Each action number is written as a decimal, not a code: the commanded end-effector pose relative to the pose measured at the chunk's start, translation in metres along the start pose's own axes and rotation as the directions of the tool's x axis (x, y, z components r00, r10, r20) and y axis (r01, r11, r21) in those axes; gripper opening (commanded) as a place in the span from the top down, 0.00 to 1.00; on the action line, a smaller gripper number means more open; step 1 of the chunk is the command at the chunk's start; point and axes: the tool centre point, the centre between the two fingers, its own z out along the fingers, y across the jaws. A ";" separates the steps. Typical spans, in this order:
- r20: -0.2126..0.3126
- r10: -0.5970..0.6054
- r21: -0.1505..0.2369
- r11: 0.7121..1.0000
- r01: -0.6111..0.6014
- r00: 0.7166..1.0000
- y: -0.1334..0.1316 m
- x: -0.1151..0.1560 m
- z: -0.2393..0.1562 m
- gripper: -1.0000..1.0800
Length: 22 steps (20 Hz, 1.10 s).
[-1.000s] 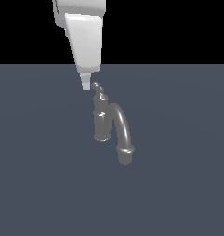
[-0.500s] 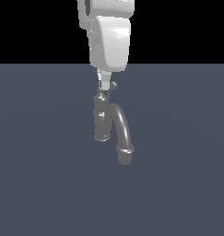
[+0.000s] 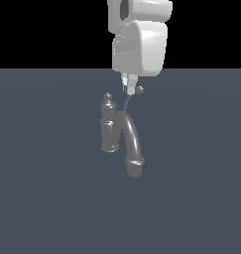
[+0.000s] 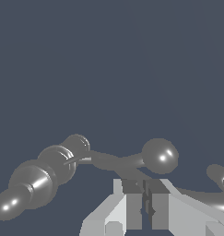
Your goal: Turn on the faucet by rotating a designated handle.
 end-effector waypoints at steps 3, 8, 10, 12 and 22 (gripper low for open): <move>0.002 0.001 0.001 1.000 -0.001 1.000 -0.001 0.004 0.000 1.00; 0.002 0.004 0.001 1.000 -0.004 1.000 -0.009 0.014 0.000 1.00; 0.002 0.005 0.000 1.000 -0.005 1.000 -0.011 0.017 0.000 1.00; 0.002 0.006 0.000 1.000 -0.006 1.000 -0.014 0.021 0.000 1.00; 0.001 0.012 -0.001 1.000 -0.012 1.000 -0.028 0.038 0.001 1.00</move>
